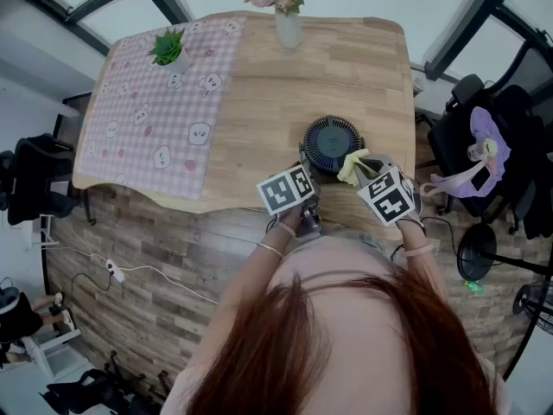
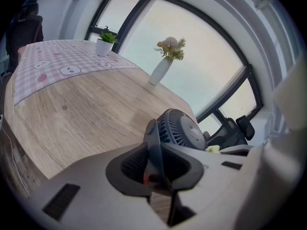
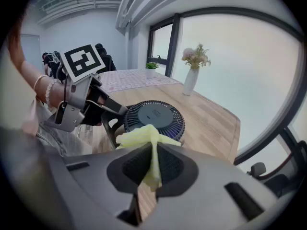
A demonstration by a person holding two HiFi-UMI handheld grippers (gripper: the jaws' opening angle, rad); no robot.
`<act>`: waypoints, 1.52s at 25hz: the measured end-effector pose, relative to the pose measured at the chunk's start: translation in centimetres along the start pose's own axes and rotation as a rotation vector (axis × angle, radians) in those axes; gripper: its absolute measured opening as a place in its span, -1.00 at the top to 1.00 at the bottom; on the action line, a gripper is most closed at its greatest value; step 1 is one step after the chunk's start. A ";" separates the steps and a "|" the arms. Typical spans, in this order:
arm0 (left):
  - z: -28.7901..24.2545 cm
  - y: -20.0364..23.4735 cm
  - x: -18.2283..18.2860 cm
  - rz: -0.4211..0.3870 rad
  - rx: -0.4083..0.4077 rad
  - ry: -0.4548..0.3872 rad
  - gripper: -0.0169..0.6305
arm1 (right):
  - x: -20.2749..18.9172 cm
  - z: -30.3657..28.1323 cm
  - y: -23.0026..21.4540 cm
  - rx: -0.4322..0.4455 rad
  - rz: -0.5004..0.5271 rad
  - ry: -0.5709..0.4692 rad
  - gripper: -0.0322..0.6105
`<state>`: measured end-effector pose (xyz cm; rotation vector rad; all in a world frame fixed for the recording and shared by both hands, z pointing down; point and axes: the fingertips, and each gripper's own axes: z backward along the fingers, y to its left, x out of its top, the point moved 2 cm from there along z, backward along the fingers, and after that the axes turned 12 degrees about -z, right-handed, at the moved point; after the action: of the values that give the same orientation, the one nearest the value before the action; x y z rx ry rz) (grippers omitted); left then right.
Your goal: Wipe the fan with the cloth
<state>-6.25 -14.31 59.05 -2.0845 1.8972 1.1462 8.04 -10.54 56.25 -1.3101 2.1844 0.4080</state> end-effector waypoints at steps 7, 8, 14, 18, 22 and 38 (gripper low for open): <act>0.1 -0.1 -0.2 -0.009 -0.001 0.002 0.72 | -0.3 0.8 -2.3 -0.057 -0.033 -0.026 0.81; 0.1 -0.1 -0.2 -0.014 -0.002 0.003 0.72 | -0.3 0.9 -2.5 -0.059 -0.044 -0.030 0.81; -0.1 -0.1 -0.1 -0.035 0.003 0.000 0.72 | -1.2 1.4 -5.2 -0.177 -0.019 -0.005 0.81; 0.0 -0.1 -0.1 -0.039 -0.007 0.010 0.72 | -0.8 3.1 -7.4 -0.267 -0.085 -0.067 0.81; 0.3 0.0 -0.1 -0.058 -0.017 0.037 0.72 | 0.8 5.4 -9.2 -0.336 -0.173 -0.190 0.81; 5.3 -1.1 6.7 -0.145 -0.046 -0.167 0.80 | 6.9 10.6 -9.8 -0.084 -0.601 -0.618 0.81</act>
<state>-8.11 -16.63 50.98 -2.0386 1.6337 1.2959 17.31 -14.59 43.87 -1.5476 1.2162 0.5665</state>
